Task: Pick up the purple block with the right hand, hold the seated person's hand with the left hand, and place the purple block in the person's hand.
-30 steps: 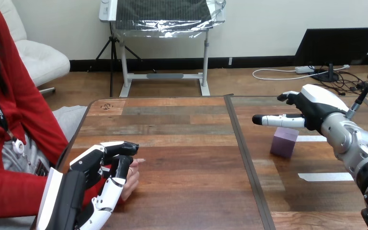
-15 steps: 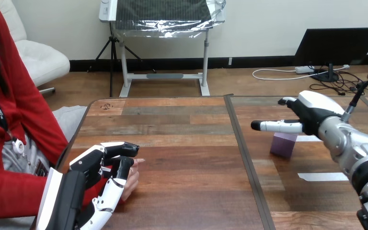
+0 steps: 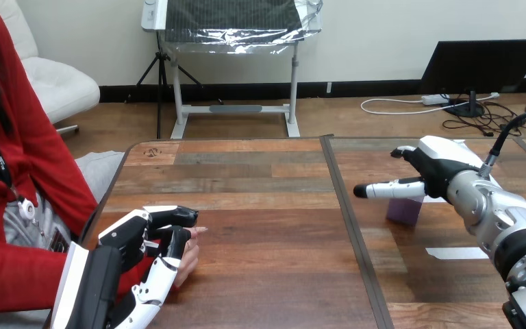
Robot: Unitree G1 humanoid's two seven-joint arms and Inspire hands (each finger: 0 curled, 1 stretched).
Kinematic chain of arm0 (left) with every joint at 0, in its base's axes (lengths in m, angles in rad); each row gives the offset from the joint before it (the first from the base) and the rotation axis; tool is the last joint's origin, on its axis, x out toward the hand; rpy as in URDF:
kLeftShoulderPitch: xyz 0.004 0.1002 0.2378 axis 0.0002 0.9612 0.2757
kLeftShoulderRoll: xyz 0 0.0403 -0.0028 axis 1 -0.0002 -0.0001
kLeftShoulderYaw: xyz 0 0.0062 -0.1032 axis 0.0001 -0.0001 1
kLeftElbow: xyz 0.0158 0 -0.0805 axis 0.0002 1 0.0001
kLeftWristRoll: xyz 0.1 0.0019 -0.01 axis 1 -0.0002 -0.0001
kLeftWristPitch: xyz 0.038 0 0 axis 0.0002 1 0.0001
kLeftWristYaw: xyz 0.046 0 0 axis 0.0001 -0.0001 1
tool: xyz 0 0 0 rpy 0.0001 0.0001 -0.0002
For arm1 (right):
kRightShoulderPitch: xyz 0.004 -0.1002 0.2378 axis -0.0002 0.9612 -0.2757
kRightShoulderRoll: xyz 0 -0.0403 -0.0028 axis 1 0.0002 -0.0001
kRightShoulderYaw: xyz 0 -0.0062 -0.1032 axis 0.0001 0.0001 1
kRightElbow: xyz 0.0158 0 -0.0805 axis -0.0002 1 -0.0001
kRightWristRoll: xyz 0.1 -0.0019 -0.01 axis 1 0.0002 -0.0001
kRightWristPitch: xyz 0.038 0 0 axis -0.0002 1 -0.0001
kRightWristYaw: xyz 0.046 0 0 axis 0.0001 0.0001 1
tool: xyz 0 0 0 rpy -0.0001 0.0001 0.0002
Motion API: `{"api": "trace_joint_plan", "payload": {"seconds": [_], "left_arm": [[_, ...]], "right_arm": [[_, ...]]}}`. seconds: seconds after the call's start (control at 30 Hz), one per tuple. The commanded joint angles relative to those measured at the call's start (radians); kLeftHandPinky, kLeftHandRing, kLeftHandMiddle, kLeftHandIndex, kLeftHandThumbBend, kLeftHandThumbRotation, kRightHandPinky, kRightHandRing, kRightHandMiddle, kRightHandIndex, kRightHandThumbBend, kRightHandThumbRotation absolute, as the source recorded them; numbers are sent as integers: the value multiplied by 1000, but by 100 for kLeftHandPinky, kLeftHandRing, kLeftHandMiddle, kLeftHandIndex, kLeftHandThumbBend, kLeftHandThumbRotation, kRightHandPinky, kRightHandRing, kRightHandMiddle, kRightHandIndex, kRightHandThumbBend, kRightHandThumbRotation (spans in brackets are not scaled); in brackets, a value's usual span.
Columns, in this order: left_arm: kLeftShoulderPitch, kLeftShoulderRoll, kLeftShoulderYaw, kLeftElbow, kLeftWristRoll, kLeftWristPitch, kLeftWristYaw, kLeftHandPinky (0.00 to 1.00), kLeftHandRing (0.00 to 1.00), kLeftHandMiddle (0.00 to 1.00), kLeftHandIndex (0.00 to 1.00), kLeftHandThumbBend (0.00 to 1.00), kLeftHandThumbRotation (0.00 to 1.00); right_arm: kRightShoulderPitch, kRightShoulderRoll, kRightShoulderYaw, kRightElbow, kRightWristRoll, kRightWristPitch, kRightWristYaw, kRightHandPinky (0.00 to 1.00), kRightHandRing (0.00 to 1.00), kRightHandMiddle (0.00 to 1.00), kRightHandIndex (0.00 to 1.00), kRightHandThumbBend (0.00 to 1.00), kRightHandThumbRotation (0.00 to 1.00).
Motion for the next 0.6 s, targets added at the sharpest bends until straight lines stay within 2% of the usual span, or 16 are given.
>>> {"api": "trace_joint_plan", "payload": {"seconds": [0.0, 0.37, 0.57], "left_arm": [[-25, -11, 10, -5, -8, -26, 11, 50, 63, 66, 61, 29, 68], [-21, -13, 19, -8, 14, -24, 24, 51, 63, 65, 60, 31, 67], [-20, -10, 19, -11, 11, -19, 23, 51, 62, 65, 60, 31, 67]], "right_arm": [[-83, 17, -1, 3, 4, 12, 12, 88, 94, 94, 94, 100, 72], [-68, 21, 16, 5, -10, 21, 32, 88, 95, 95, 94, 100, 69], [-61, 23, 13, 7, -7, 31, 54, 89, 96, 96, 95, 100, 70]]}}
